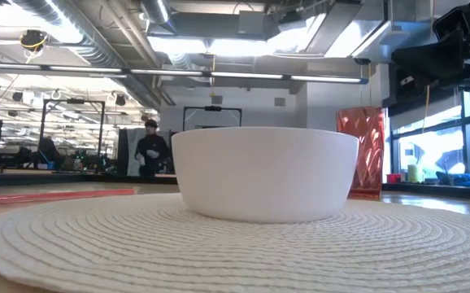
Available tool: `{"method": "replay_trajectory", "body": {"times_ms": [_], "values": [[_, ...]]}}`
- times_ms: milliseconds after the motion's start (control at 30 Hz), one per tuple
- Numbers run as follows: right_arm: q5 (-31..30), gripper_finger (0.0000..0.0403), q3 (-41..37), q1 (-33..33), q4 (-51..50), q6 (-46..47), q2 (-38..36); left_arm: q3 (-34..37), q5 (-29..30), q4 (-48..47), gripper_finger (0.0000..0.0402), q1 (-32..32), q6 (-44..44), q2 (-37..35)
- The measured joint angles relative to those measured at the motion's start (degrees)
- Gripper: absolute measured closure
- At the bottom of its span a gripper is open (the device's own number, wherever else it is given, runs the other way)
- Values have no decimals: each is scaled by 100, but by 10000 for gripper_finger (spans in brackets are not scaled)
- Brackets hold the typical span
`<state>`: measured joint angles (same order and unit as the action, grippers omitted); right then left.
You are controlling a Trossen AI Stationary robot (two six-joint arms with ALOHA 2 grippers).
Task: Pick & Place Utensil
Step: Put the orange cup on the white mat to the right of the white bowl
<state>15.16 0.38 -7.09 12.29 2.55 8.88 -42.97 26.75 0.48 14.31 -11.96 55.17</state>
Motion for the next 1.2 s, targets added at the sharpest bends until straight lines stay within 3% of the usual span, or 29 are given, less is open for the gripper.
{"method": "replay_trajectory", "body": {"times_ms": [200, 300, 400, 633, 933, 1100, 1200], "values": [[4, 382, 0, 0, 19, 220, -2, 2547, -567, 4245, 401, -956, -626, -353], [0, 382, 0, -1, 25, 308, -1, 3125, -569, 5242, 400, -1362, -473, -416], [4, 382, 0, 0, -17, 336, -2, 3262, -697, 4852, 401, -1532, -445, -839], [9, 382, 0, 0, -157, 408, -2, 3378, -2127, 3581, 401, -1549, -438, -2306], [3, 382, 0, 0, -104, 693, -2, 3852, -2202, 3074, 400, -1555, -331, -3564], [5, 382, 0, 0, -102, 567, -2, 3889, -1461, 2321, 401, -1561, -246, -3956], [6, 382, 0, -1, -102, 576, -2, 3889, -1437, 2321, 399, -1561, -95, -3968]]}}
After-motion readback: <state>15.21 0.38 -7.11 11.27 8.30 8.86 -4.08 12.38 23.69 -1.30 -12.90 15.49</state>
